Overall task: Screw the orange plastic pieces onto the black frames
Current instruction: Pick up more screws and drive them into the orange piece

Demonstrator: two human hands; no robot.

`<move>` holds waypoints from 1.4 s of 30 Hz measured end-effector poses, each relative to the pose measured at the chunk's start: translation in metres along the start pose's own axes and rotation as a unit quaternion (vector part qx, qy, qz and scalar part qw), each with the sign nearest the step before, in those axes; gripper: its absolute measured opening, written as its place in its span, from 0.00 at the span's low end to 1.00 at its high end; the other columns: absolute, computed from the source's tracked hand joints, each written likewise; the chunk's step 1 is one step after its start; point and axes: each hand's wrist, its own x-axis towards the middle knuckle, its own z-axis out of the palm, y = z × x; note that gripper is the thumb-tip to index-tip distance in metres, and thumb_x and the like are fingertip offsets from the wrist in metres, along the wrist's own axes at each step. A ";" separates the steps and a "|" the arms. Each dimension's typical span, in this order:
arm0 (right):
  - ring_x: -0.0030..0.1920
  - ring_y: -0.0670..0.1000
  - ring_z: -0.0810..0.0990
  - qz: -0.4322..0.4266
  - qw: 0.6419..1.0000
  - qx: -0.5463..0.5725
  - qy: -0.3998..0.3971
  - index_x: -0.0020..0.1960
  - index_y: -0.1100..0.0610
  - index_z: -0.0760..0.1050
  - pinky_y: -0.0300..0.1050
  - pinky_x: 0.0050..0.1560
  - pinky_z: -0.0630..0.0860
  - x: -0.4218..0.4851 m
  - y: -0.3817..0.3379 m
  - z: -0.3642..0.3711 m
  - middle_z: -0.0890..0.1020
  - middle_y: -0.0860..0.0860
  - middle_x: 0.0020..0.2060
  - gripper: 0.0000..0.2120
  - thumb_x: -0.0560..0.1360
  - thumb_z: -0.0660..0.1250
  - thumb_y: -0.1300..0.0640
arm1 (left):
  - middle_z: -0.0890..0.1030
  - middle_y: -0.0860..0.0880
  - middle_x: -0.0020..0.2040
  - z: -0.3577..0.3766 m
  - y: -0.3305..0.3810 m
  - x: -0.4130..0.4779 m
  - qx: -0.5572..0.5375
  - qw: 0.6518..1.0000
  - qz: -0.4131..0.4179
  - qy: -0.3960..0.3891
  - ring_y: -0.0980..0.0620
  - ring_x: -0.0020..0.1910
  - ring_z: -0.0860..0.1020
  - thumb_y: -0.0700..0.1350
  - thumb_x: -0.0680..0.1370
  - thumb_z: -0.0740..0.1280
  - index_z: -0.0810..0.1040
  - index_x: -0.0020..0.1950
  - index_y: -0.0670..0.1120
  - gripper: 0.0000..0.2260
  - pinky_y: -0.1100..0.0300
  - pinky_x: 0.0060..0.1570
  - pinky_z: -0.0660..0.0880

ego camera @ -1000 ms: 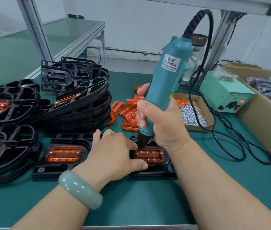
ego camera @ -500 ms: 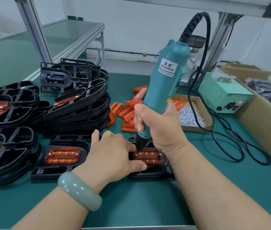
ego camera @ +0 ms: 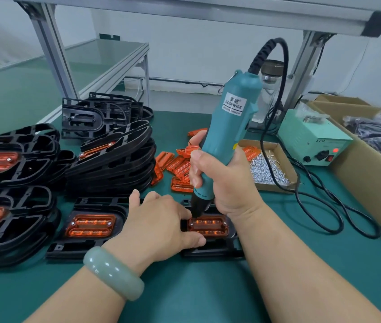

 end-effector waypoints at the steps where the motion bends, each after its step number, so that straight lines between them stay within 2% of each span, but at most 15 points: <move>1: 0.23 0.49 0.69 0.002 1.000 0.000 0.002 0.48 0.56 0.74 0.40 0.30 0.71 0.001 0.000 0.000 0.72 0.51 0.25 0.07 0.72 0.63 0.65 | 0.74 0.56 0.59 0.000 0.000 0.000 0.000 1.000 -0.001 0.000 0.51 0.68 0.60 0.72 0.67 0.63 0.72 0.66 0.59 0.31 0.42 0.71 0.37; 19: 0.23 0.51 0.69 0.022 0.999 -0.017 0.029 0.45 0.55 0.75 0.40 0.30 0.71 0.008 0.002 0.000 0.71 0.51 0.24 0.05 0.71 0.65 0.63 | 0.73 0.59 0.59 0.003 -0.003 -0.001 -0.008 1.000 0.000 0.005 0.54 0.69 0.59 0.72 0.66 0.63 0.72 0.66 0.60 0.32 0.40 0.71 0.35; 28: 0.21 0.49 0.68 0.030 0.999 0.041 0.011 0.47 0.57 0.74 0.40 0.29 0.69 0.019 -0.010 -0.005 0.71 0.49 0.24 0.07 0.69 0.64 0.65 | 0.72 0.59 0.59 0.003 -0.004 -0.001 -0.005 1.000 0.010 0.005 0.53 0.68 0.59 0.72 0.67 0.62 0.69 0.68 0.62 0.32 0.40 0.70 0.33; 31: 0.21 0.48 0.68 0.009 0.996 0.078 0.046 0.47 0.58 0.73 0.40 0.28 0.67 0.026 -0.024 -0.013 0.71 0.49 0.25 0.07 0.69 0.63 0.64 | 0.71 0.59 0.60 0.002 -0.003 -0.001 -0.006 1.000 0.009 0.003 0.54 0.69 0.58 0.72 0.67 0.62 0.69 0.68 0.62 0.32 0.41 0.69 0.33; 34: 0.22 0.46 0.69 0.001 0.986 0.117 0.120 0.46 0.57 0.71 0.38 0.28 0.67 0.025 -0.031 -0.029 0.71 0.49 0.25 0.05 0.71 0.64 0.63 | 0.71 0.59 0.61 0.002 -0.002 -0.001 0.006 1.000 0.012 0.002 0.53 0.70 0.58 0.73 0.67 0.61 0.67 0.69 0.63 0.32 0.40 0.69 0.33; 36: 0.23 0.45 0.69 0.003 0.966 0.177 0.187 0.45 0.55 0.69 0.37 0.29 0.68 0.021 -0.030 -0.041 0.72 0.47 0.26 0.06 0.76 0.66 0.60 | 0.71 0.58 0.61 0.002 -0.002 -0.002 0.010 1.000 0.013 0.003 0.53 0.70 0.58 0.73 0.67 0.60 0.67 0.69 0.63 0.32 0.40 0.69 0.33; 38: 0.25 0.44 0.70 -0.001 0.940 0.235 0.246 0.45 0.54 0.68 0.37 0.32 0.70 0.015 -0.028 -0.053 0.72 0.46 0.27 0.08 0.74 0.68 0.54 | 0.71 0.58 0.61 0.002 -0.001 -0.003 0.010 1.000 0.009 0.006 0.53 0.70 0.58 0.73 0.67 0.60 0.67 0.69 0.62 0.32 0.39 0.69 0.33; 40: 0.28 0.44 0.72 -0.012 0.916 0.282 0.284 0.47 0.54 0.68 0.38 0.36 0.73 0.009 -0.024 -0.065 0.73 0.46 0.30 0.11 0.71 0.68 0.51 | 0.71 0.58 0.61 0.002 0.000 -0.003 0.011 1.000 0.004 0.006 0.53 0.70 0.58 0.72 0.67 0.61 0.67 0.69 0.62 0.33 0.39 0.70 0.34; 42: 0.31 0.46 0.74 -0.020 0.896 0.325 0.303 0.47 0.55 0.68 0.41 0.40 0.74 0.002 -0.018 -0.075 0.74 0.48 0.33 0.10 0.75 0.66 0.51 | 0.71 0.57 0.61 0.002 0.001 -0.002 0.011 1.000 0.001 0.002 0.52 0.70 0.58 0.72 0.67 0.62 0.68 0.69 0.62 0.32 0.39 0.70 0.35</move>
